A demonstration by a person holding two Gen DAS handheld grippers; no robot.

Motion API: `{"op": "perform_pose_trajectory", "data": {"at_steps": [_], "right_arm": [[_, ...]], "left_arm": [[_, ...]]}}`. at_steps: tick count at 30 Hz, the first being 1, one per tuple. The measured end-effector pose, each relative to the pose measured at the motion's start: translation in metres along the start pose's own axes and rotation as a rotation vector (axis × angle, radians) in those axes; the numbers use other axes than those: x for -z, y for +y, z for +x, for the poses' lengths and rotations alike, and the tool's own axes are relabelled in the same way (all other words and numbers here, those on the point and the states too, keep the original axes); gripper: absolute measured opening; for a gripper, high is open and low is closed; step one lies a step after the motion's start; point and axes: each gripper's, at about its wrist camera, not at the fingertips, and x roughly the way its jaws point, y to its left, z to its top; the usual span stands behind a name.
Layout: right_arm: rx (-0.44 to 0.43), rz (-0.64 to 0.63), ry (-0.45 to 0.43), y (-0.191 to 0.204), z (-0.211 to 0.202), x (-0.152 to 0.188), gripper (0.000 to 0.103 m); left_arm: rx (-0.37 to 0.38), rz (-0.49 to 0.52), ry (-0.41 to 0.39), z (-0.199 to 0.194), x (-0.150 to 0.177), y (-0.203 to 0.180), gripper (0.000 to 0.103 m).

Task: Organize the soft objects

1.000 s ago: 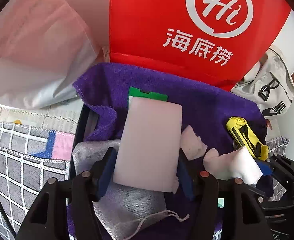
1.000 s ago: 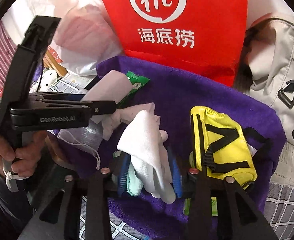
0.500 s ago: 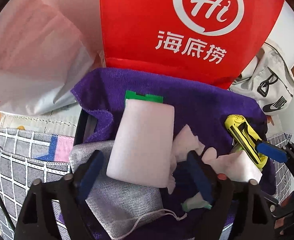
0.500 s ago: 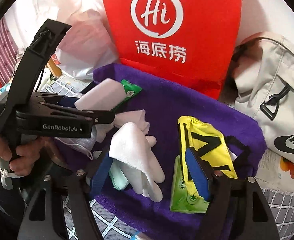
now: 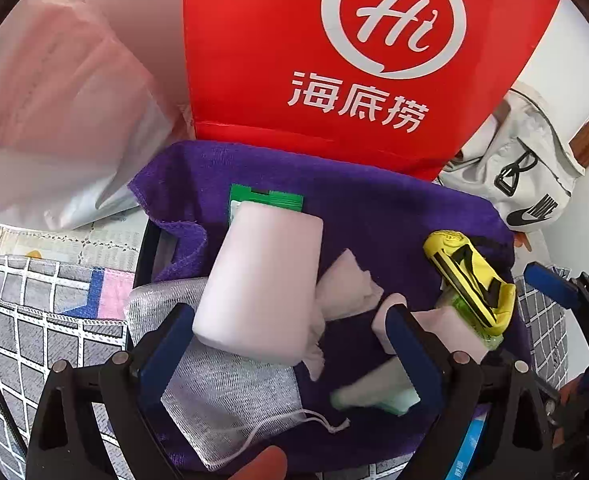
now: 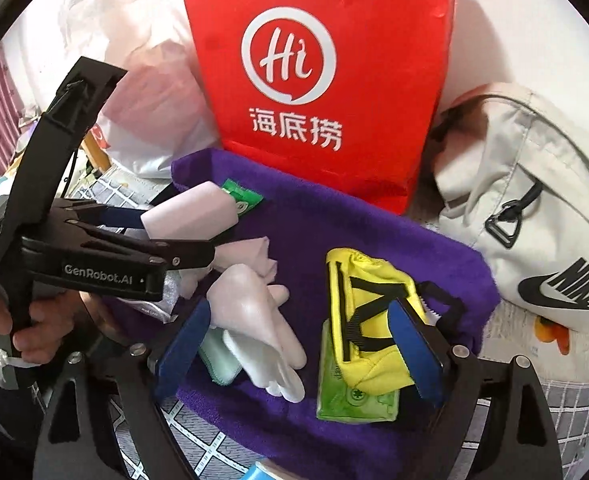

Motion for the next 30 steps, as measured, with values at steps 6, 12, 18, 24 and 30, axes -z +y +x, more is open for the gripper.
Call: {"op": "perform_pose_trajectory", "data": {"at_steps": [6,12,18,24,30], "right_arm": [[0.030,0.052,-0.003,-0.009,-0.007,-0.004,0.090],[0.047,0.108,-0.002,-0.017,-0.014,-0.004,0.090],[0.062,0.137,0.009,-0.017,-0.026,0.004,0.090],[0.089,0.161,-0.012,-0.016,-0.051,0.016,0.090],[0.150,0.179,-0.043,-0.010,-0.090,0.034,0.092]], "left_arm": [[0.011,-0.002,-0.004,-0.013,0.000,0.004,0.096],[0.010,0.001,-0.023,-0.025,-0.001,0.009,0.096],[-0.014,0.022,-0.054,-0.037,0.001,0.004,0.096],[-0.044,0.050,-0.096,-0.057,0.003,-0.003,0.096],[-0.070,0.068,-0.138,-0.082,0.009,-0.016,0.096]]}}
